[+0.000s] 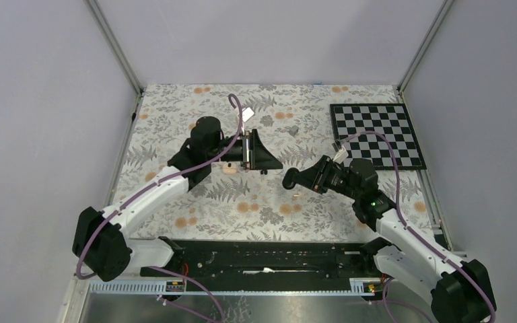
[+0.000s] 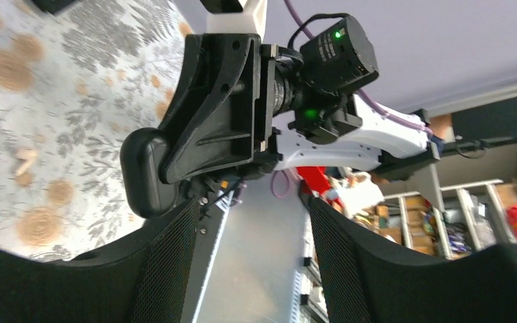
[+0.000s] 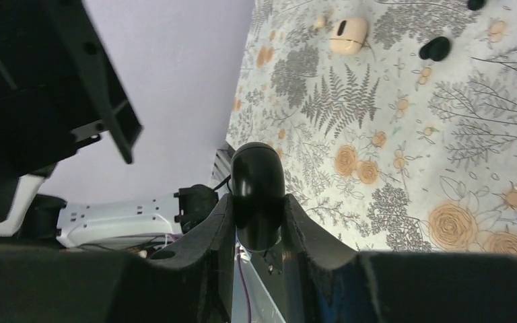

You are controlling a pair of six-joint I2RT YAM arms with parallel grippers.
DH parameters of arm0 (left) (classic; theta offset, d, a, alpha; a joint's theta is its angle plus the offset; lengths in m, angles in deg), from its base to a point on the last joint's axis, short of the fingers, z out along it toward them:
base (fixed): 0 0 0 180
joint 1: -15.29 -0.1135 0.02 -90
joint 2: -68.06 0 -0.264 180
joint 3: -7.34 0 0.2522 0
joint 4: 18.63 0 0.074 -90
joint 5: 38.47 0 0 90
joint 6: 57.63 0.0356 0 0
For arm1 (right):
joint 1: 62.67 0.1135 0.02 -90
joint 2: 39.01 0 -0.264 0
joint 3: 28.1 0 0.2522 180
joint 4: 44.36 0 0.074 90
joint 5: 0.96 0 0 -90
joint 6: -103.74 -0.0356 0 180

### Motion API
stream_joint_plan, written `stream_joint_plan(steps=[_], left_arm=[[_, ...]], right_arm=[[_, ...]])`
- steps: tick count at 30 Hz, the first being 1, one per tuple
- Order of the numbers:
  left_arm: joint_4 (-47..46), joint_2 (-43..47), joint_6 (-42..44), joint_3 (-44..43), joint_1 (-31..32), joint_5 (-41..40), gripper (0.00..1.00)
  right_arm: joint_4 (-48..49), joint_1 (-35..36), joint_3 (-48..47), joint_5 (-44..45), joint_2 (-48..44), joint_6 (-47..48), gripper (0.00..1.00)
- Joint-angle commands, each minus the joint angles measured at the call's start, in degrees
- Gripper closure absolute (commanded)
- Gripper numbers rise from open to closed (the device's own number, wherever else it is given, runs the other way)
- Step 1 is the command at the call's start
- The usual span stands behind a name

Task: Insert the wireless bluetooth earbuds into the charging case
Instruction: Open the charging case.

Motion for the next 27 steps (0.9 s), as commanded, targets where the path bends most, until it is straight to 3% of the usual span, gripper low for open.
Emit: stream_joint_plan(steps=[1,11,20,23,27], left_arm=[[15.7,3.6,13.6,-5.4,0.0,-10.1,0.36],[28.2,2.6,22.2,-9.0,2.8,-23.0,0.34],[32.2,5.0,27.9,-8.6,9.8,-39.9,0.16],[32.2,5.4,28.2,-7.7,10.1,-41.5,0.14],[33.8,4.5,26.7,-6.5,11.0,-48.9,0.17]], right_arm=[[-11.8,-0.2,-6.3,6.2,0.5,1.2,1.0],[-30.5,-0.2,-13.9,19.5,2.3,-7.7,1.0],[-38.0,-0.2,-13.5,29.4,0.0,-17.9,1.0],[-39.4,-0.2,-13.3,32.8,2.3,-15.6,1.0],[-39.0,-0.2,-12.9,35.2,8.4,-3.8,1.0]])
